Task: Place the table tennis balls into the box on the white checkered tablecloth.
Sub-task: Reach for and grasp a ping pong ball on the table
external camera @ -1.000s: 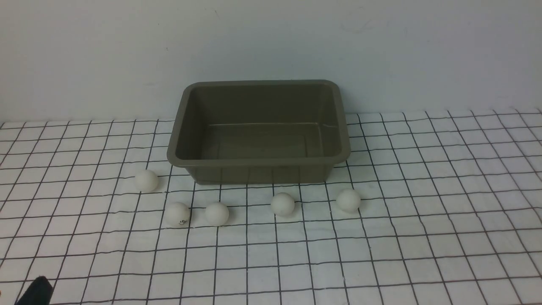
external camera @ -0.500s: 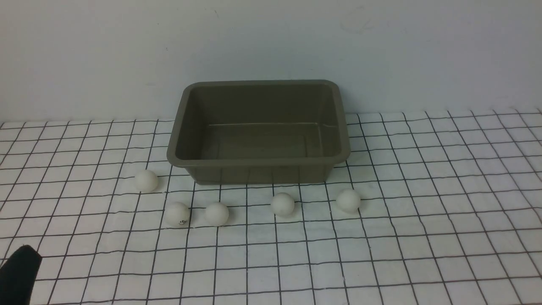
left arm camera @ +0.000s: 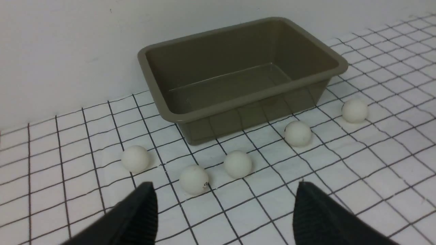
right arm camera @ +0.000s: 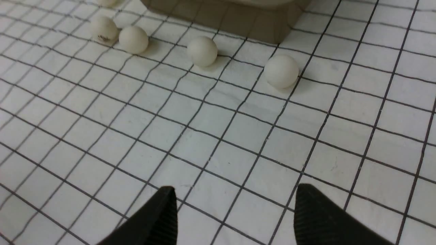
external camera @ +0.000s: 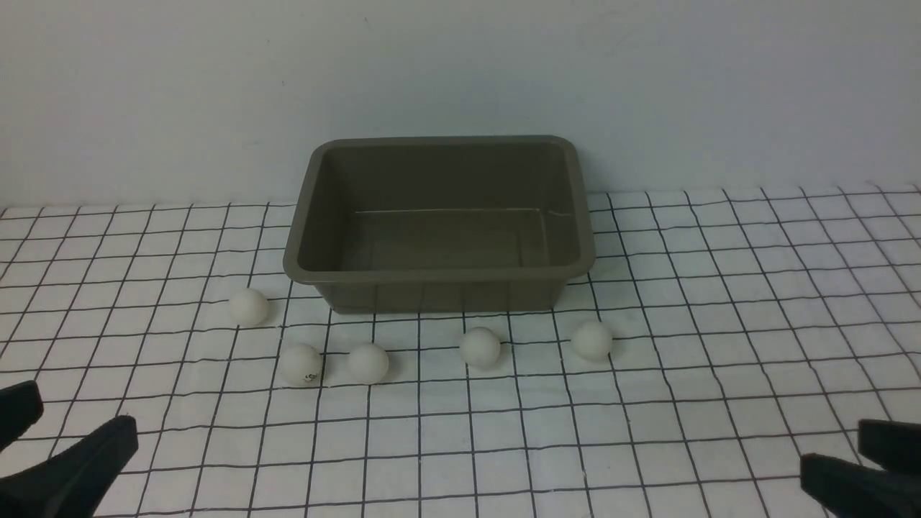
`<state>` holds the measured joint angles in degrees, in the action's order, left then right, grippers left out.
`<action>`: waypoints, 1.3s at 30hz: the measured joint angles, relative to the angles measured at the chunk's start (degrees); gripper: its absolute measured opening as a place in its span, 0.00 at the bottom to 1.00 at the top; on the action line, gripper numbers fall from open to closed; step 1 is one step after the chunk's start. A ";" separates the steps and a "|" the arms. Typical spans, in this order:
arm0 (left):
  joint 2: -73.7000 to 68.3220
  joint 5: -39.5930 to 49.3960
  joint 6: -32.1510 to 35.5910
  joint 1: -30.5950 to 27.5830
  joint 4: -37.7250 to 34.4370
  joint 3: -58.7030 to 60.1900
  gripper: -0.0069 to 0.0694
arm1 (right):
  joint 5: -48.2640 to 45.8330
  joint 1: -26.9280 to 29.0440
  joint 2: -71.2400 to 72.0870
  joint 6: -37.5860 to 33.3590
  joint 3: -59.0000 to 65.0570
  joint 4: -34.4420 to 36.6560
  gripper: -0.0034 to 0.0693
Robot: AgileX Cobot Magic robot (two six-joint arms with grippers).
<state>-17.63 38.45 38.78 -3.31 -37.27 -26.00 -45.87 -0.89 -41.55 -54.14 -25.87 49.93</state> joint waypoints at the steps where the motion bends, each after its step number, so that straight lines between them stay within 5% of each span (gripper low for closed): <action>1: -0.05 0.20 1.17 0.00 0.05 0.00 0.72 | 0.05 0.00 -3.25 -1.57 -1.14 0.21 0.62; 9: -0.06 -2.32 9.98 0.00 2.08 0.00 0.72 | 0.45 0.00 -18.78 -5.98 -10.56 1.14 0.62; 15: -1.29 -7.23 10.45 0.00 -0.52 -0.07 0.72 | 0.27 -0.34 -28.14 -6.42 -18.11 1.48 0.62; 20: -6.70 -6.68 9.53 0.00 -1.46 -0.09 0.72 | 0.96 -5.85 -38.95 -6.38 -27.00 0.15 0.62; 27: -14.83 -8.09 6.32 0.00 -2.88 -0.16 0.72 | 5.76 -14.12 -52.48 3.90 -35.45 -11.27 0.62; 39: -23.55 -8.13 4.62 0.00 1.50 -1.13 0.72 | 2.47 -14.19 -67.07 10.87 -47.04 -16.61 0.62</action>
<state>-41.18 30.32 43.39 -3.31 -35.77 -27.12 -43.40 -15.08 -108.61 -43.27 -72.91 33.31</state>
